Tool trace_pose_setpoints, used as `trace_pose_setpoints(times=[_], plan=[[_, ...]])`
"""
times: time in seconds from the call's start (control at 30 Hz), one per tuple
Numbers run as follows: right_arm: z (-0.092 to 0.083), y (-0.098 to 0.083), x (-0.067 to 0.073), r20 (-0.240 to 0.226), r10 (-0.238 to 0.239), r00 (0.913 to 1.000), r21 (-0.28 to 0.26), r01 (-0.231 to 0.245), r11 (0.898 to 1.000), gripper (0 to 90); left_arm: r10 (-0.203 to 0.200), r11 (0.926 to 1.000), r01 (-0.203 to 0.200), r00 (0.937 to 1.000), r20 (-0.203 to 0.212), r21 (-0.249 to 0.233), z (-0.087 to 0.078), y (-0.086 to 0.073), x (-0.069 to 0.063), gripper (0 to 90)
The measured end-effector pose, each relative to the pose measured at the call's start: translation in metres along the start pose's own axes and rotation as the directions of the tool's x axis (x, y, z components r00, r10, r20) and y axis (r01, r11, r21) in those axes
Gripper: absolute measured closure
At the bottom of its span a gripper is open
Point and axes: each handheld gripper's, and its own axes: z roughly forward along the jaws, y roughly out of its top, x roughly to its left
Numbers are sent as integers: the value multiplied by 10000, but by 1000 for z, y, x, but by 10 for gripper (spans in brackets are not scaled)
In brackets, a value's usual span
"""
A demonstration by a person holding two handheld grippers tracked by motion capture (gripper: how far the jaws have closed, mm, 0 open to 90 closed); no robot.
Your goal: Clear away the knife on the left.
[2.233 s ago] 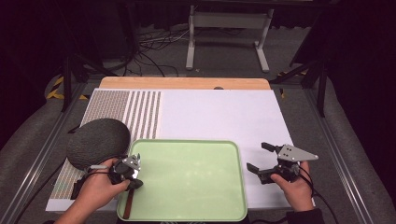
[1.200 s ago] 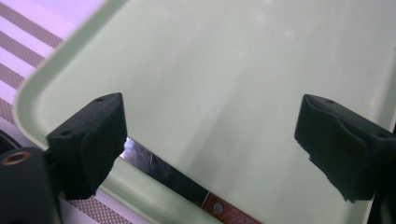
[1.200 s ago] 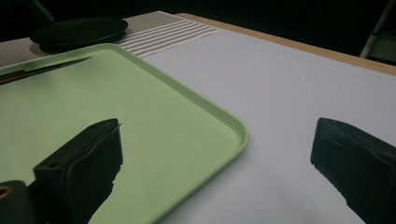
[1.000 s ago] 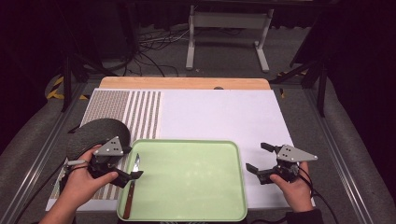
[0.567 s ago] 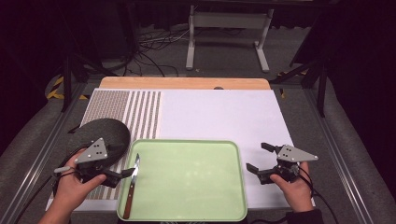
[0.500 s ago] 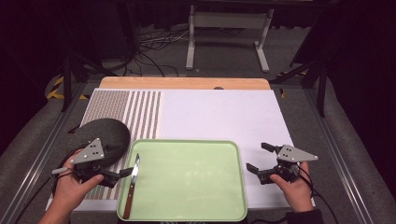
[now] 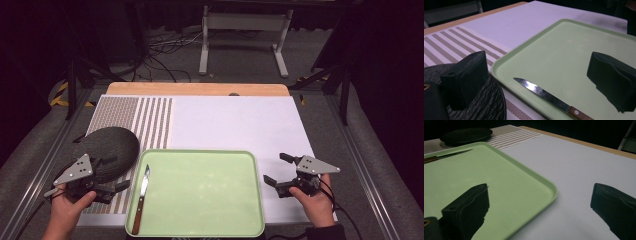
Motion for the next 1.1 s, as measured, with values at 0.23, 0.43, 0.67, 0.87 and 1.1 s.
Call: trace_pose_setpoints(times=[0.23, 0.43, 0.67, 0.87, 1.1], plan=[[2, -1, 1, -36, 3, 10000, 88, -3, 10000, 27, -5, 9999, 1, 9997, -262, -153, -5, -14, 7, 43], [5, -5, 0, -79, 57, 10000, 196, -56, 9998, 27, 137, 9988, -136, 9999, -7, 460, -4, -22, 12, 46], [9, -9, 0, -108, 116, 9999, 381, -111, 9992, 27, 87, 9965, -113, 9995, 315, 829, -4, -30, 13, 46], [10, -11, 1, -110, 110, 9999, 430, -106, 9990, 27, 12, 9933, -68, 9988, 484, 1151, -1, -35, 11, 48], [10, -15, 2, -86, 251, 9996, 464, -247, 9986, 27, -397, 9963, 341, 9968, 698, 792, 0, -36, 11, 51]])
